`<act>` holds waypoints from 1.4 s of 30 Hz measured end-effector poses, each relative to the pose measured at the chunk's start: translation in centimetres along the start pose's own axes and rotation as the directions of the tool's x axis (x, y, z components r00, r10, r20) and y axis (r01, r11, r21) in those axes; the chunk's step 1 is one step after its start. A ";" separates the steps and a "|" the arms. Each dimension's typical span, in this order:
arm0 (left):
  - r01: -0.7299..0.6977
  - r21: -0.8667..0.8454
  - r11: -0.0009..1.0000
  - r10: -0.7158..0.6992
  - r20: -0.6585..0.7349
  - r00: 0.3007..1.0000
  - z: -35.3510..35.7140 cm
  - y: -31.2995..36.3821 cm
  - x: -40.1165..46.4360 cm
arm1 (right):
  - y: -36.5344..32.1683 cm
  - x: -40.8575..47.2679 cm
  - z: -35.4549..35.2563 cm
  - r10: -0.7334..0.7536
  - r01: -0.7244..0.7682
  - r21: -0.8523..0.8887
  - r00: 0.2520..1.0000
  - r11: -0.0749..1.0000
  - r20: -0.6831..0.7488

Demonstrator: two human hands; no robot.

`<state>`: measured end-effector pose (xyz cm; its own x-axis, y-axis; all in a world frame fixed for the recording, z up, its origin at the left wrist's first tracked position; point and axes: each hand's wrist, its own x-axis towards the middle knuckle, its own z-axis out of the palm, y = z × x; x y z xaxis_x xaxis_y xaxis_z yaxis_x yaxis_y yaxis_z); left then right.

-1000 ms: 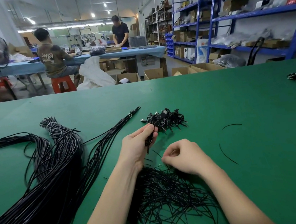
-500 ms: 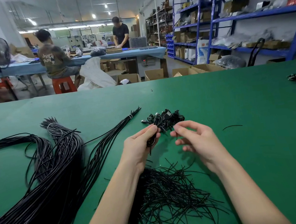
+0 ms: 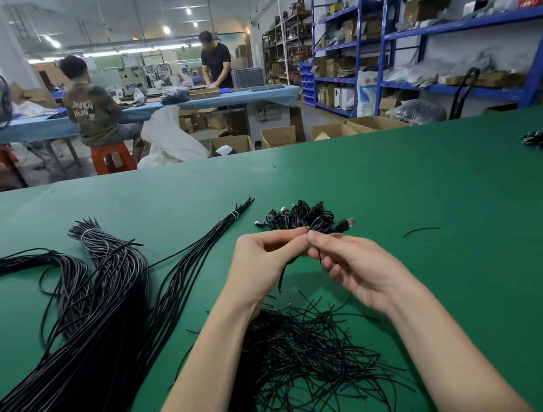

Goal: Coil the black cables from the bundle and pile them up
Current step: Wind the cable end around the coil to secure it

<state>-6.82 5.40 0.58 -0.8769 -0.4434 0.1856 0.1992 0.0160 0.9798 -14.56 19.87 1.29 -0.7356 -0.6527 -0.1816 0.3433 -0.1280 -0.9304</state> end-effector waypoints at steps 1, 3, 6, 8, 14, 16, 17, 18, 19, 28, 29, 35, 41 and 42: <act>-0.010 0.029 1.000 0.009 0.015 1.000 0.0 0.0 0.0 | 0.0 0.0 -0.1 0.013 -0.013 0.014 1.000 1.000 0.008; -0.013 0.074 0.997 0.010 0.048 0.999 0.0 -0.1 0.0 | 0.1 0.1 -0.2 0.026 -0.027 0.034 1.000 0.999 0.004; 0.001 0.087 0.996 -0.010 0.103 0.995 0.1 -0.3 -0.1 | 0.3 0.3 -0.3 0.024 -0.022 0.073 0.999 0.997 -0.025; 0.032 0.075 0.997 -0.044 0.152 0.987 -0.1 -0.3 -0.1 | 0.4 0.4 -0.4 0.027 -0.023 0.096 0.999 0.995 -0.044; 0.205 -0.118 0.972 -0.185 0.165 0.969 0.0 -0.7 -0.1 | 0.4 0.5 -0.5 0.010 -0.005 0.079 0.998 0.997 -0.067; 0.234 -0.164 0.958 -0.212 0.145 0.967 0.1 -0.7 -0.1 | 0.4 0.5 -0.5 0.004 -0.001 0.047 0.998 0.999 -0.060; 0.245 -0.185 0.952 -0.223 0.134 0.966 0.1 -0.8 -0.1 | 0.5 0.5 -0.7 -0.003 0.004 0.018 0.998 1.000 -0.062; 0.253 -0.213 0.944 -0.231 0.123 0.965 0.2 -0.8 -0.1 | 0.5 0.5 -0.8 -0.011 0.010 -0.013 0.998 1.000 -0.067; 0.257 -0.243 0.935 -0.235 0.114 0.965 0.3 -0.8 -0.1 | 0.5 0.5 -0.9 -0.020 0.017 -0.039 0.997 0.999 -0.074; 0.244 -0.237 0.940 -0.228 0.094 0.969 0.8 -0.5 -0.3 | 0.5 0.7 -1.4 -0.134 0.101 -0.223 0.981 0.970 -0.138; 0.252 -0.223 0.942 -0.234 0.103 0.967 0.8 -0.4 -0.3 | 0.5 0.7 -1.4 -0.156 0.117 -0.245 0.977 0.962 -0.145; 0.284 -0.231 0.931 -0.276 0.063 0.959 0.5 0.0 -0.1 | 0.5 0.4 -0.9 -0.296 0.257 -0.383 0.954 0.887 -0.044; 0.329 -0.292 0.898 -0.316 0.091 0.944 0.2 0.5 -0.1 | -0.2 -0.1 -1.6 -0.208 0.230 -0.353 0.973 0.907 0.098; 0.325 -0.288 0.901 -0.311 0.093 0.946 0.2 0.5 -0.1 | -0.3 -0.2 -1.7 -0.196 0.219 -0.335 0.975 0.916 0.104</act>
<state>-6.74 5.62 1.10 -0.9321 -0.3408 -0.1226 0.0206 -0.3880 0.9214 -15.52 21.34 1.03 -0.7238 -0.6889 0.0380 -0.0424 -0.0106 -0.9990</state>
